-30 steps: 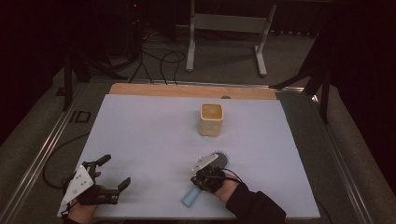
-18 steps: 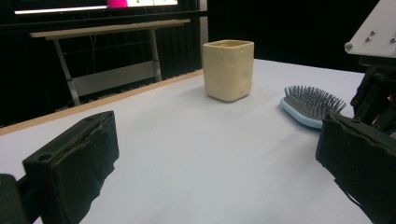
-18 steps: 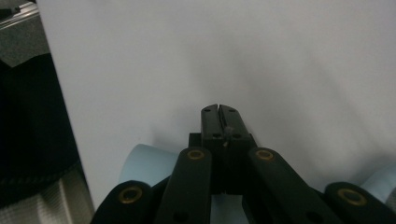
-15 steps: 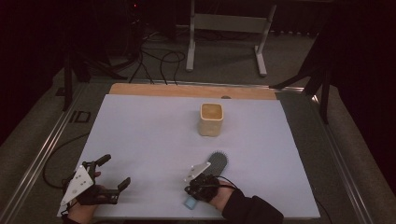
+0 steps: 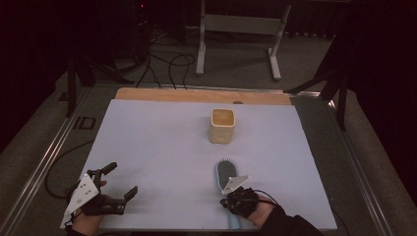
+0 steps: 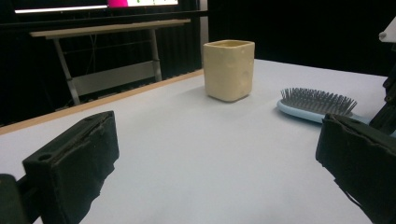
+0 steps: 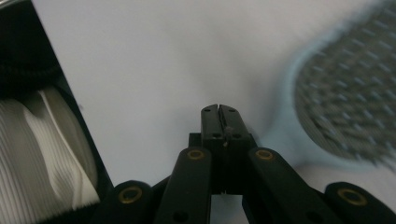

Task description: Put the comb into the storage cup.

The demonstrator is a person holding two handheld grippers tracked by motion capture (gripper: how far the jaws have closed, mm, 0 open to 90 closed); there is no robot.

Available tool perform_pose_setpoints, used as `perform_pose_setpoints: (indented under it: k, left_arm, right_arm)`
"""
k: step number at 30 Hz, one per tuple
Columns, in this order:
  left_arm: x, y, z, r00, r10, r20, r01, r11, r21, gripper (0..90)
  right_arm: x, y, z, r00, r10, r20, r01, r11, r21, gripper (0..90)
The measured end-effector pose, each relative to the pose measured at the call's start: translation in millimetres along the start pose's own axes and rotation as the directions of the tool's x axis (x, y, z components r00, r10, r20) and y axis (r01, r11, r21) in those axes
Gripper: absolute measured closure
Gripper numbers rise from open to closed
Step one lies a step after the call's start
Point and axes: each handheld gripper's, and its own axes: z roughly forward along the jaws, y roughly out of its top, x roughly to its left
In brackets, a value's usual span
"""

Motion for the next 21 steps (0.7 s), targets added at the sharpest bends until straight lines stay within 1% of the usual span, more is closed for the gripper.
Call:
perform_pose_setpoints:
  k: [3, 8, 11, 13, 16, 18, 21]
  left_arm:
    - [-0.1, -0.1, 0.1, 1.0000, 0.003, 0.001, -0.003, 1.0000, 0.003, 0.0]
    - [-0.2, -0.2, 0.5, 1.0000, 0.003, 0.002, -0.003, 1.0000, 0.004, 0.0]
    - [-0.5, -0.3, 0.9, 1.0000, 0.003, 0.003, -0.003, 1.0000, 0.005, 0.0]
    - [-0.5, -0.5, 1.1, 1.0000, 0.004, 0.003, -0.004, 1.0000, 0.008, 0.0]
    - [-0.5, -0.5, 1.0, 1.0000, 0.002, 0.003, -0.002, 1.0000, 0.005, 0.0]
    - [-0.5, -0.5, 0.7, 1.0000, 0.003, 0.002, -0.003, 1.0000, 0.005, 0.0]
    - [-0.2, -0.4, 0.5, 1.0000, 0.003, 0.002, -0.003, 1.0000, 0.003, 0.0]
  right_arm:
    - [-6.8, -10.3, -6.2, 0.9994, 0.017, 0.031, -0.018, 1.000, 0.005, 90.0]
    - [-22.5, -28.0, -14.3, 0.9941, 0.075, 0.079, -0.075, 0.997, 0.007, 90.0]
    - [-31.9, -36.2, -18.3, 0.9891, 0.105, 0.103, -0.105, 0.994, -0.007, 90.0]
    - [-36.3, -40.1, -20.7, 0.9862, 0.126, 0.107, -0.124, 0.992, -0.020, 90.0]
    - [-40.1, -43.3, -22.0, 0.9823, 0.130, 0.134, -0.128, 0.991, -0.027, 90.0]
    - [-42.9, -45.0, -22.5, 0.9800, 0.142, 0.140, -0.138, 0.990, -0.036, 90.0]
    - [-46.3, -46.7, -23.5, 0.9777, 0.140, 0.157, -0.136, 0.990, -0.034, 90.0]
